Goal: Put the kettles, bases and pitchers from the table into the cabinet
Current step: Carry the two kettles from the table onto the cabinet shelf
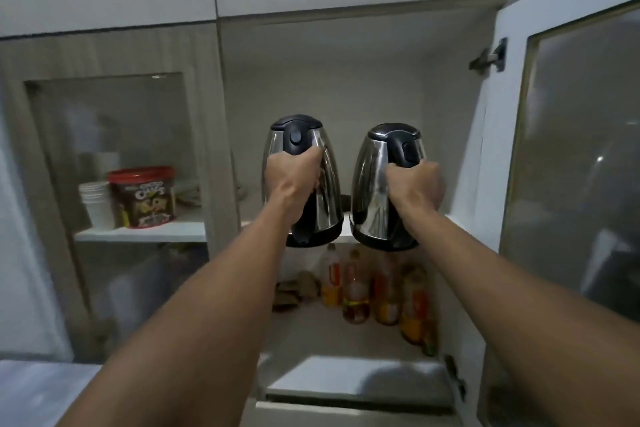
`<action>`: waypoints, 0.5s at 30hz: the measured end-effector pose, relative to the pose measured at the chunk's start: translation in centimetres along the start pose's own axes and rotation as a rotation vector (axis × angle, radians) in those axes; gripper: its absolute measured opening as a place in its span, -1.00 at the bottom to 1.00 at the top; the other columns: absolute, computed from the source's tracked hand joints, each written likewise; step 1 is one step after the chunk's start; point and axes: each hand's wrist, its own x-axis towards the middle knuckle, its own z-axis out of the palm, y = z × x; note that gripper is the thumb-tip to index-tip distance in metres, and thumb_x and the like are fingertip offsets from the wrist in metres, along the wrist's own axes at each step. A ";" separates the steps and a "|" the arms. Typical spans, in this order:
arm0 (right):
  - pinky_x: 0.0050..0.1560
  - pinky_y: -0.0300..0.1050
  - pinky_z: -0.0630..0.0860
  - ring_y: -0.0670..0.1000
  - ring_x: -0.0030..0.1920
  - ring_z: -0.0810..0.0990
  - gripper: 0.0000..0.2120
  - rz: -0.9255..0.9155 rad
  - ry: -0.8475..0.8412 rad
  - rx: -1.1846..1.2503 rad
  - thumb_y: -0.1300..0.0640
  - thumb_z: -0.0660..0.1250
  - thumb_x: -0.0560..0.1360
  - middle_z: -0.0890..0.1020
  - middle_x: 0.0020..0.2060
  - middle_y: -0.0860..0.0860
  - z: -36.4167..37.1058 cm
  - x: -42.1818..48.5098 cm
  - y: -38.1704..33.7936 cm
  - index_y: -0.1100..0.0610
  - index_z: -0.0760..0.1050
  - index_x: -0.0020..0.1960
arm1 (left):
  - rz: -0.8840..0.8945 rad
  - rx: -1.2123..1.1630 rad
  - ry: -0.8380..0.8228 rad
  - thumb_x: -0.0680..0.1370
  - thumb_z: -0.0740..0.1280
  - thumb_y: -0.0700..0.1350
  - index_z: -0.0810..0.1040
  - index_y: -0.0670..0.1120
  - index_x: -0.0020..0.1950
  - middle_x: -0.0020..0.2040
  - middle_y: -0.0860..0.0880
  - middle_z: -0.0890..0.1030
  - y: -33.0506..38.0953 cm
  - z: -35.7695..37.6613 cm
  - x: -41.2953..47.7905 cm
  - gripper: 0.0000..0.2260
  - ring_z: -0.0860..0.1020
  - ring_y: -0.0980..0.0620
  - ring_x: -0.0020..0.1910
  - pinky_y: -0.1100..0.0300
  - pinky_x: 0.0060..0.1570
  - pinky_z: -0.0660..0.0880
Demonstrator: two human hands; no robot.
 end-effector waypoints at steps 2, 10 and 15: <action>-0.19 -0.01 0.59 0.17 -0.19 0.63 -0.88 -0.004 0.017 0.006 0.12 0.37 0.39 0.63 -0.25 0.09 0.5 3.7 1.2 0.15 0.59 -0.12 | 0.008 0.001 -0.007 0.29 0.37 -0.11 0.51 -0.07 -0.50 -0.54 -0.01 0.49 -1.0 3.3 2.3 -0.83 0.42 -0.01 -0.53 0.16 -0.39 0.40; -0.08 0.00 0.58 0.18 -0.14 0.59 -0.94 0.019 0.065 -0.025 0.13 0.34 0.40 0.60 -0.25 0.08 4.7 14.6 5.1 0.11 0.52 -0.23 | 0.004 0.032 -0.022 0.32 0.35 -0.12 0.53 -0.09 -0.43 -0.52 -0.01 0.50 -5.2 11.6 11.1 -0.87 0.43 0.02 -0.54 0.19 -0.40 0.43; -0.14 0.01 0.59 0.20 -0.21 0.63 -0.93 0.062 0.048 0.002 0.16 0.32 0.34 0.56 -0.37 0.06 10.3 19.5 7.5 0.12 0.48 -0.31 | 0.011 0.044 -0.048 0.39 0.36 -0.16 0.50 -0.10 -0.42 -0.52 -0.01 0.49 -8.6 14.0 17.6 -0.82 0.41 0.07 -0.58 0.24 -0.49 0.39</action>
